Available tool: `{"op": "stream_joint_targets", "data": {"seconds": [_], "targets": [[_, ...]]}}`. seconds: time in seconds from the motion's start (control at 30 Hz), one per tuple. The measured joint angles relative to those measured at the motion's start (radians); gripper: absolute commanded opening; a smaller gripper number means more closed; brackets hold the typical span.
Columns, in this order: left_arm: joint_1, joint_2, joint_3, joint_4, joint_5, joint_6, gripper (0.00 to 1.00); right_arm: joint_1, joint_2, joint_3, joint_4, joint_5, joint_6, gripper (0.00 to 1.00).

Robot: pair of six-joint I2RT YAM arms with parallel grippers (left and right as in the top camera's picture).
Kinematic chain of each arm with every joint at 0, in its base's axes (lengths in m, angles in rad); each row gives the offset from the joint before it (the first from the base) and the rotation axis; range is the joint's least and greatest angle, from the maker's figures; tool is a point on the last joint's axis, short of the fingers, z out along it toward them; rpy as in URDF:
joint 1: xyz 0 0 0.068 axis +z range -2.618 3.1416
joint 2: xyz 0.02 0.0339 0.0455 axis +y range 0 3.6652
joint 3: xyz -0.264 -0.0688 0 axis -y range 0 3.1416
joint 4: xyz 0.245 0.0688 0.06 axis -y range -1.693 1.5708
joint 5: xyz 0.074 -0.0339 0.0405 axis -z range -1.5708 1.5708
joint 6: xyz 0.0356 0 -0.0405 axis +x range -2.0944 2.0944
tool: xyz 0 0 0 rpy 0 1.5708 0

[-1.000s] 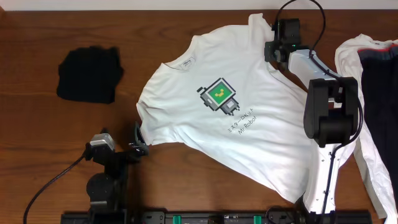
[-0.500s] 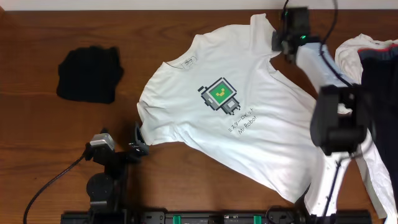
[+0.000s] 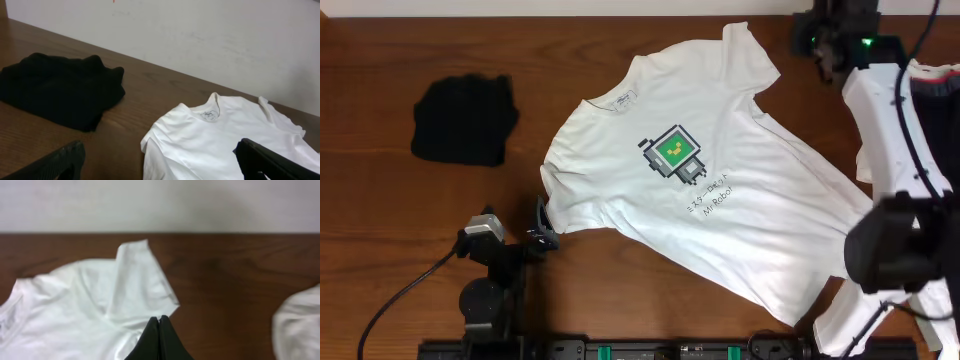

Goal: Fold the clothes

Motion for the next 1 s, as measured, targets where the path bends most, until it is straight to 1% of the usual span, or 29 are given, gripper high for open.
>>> {"op": "stream_joint_targets", "data": {"seconds": [0.13,0.33,0.5,0.77,1.0], "targets": [[0.0,0.0,0.0,0.0,0.0,0.0,0.98,-0.001,0.119,-0.002,0.034,-0.056,-0.001,0.01],[0.0,0.0,0.0,0.0,0.0,0.0,0.98,-0.002,0.288,-0.011,0.079,-0.087,-0.003,0.01],[0.0,0.0,0.0,0.0,0.0,0.0,0.98,-0.018,0.375,-0.013,0.116,-0.097,-0.003,0.01],[0.0,0.0,0.0,0.0,0.0,0.0,0.98,-0.058,0.398,-0.005,0.128,-0.122,-0.003,0.01],[0.0,0.0,0.0,0.0,0.0,0.0,0.98,-0.109,0.399,0.005,0.1,-0.067,-0.05,0.01]]}}
